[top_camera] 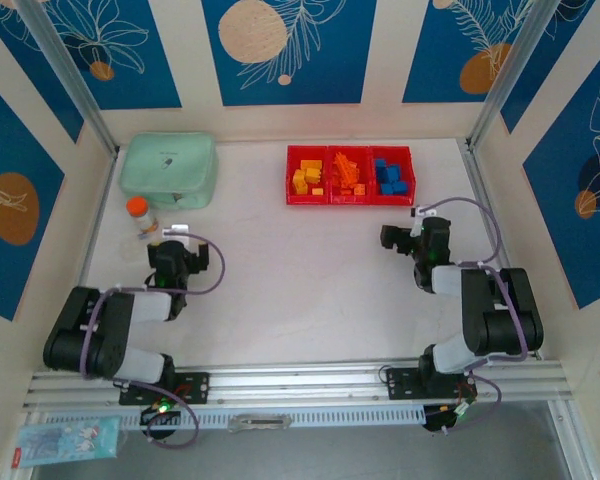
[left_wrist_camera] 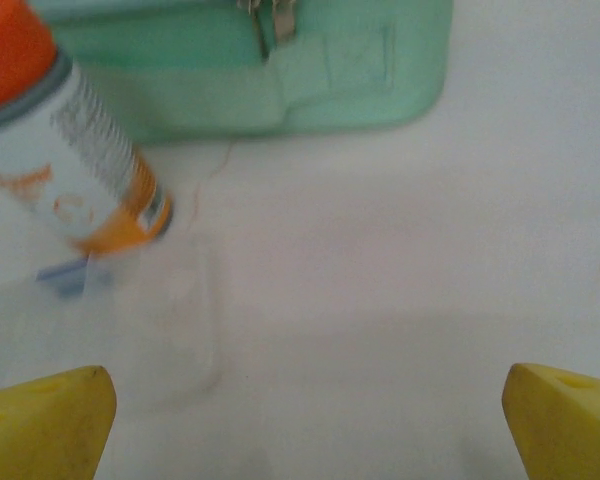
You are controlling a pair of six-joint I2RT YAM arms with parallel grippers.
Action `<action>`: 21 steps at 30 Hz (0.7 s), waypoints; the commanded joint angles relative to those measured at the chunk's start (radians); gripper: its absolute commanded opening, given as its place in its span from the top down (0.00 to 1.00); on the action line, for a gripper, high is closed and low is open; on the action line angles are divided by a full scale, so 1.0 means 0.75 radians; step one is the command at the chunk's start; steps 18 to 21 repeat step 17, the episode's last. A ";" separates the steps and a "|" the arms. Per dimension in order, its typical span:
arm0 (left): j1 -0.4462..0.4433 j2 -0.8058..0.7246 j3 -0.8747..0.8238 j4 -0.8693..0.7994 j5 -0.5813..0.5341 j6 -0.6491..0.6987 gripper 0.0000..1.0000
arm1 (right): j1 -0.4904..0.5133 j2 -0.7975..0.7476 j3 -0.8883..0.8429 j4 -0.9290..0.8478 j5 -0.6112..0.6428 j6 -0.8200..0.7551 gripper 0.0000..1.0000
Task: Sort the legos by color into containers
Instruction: Reset both arms
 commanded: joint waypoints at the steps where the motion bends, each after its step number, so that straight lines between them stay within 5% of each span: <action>1: 0.041 0.188 0.011 0.466 0.220 0.080 0.01 | -0.006 0.020 -0.027 0.233 -0.133 -0.035 0.01; 6: 0.049 0.154 0.097 0.231 0.140 0.025 0.01 | 0.012 0.024 -0.026 0.247 -0.115 -0.057 0.01; 21: 0.050 0.158 0.092 0.254 0.126 0.027 0.01 | 0.010 0.025 -0.029 0.253 -0.126 -0.060 0.01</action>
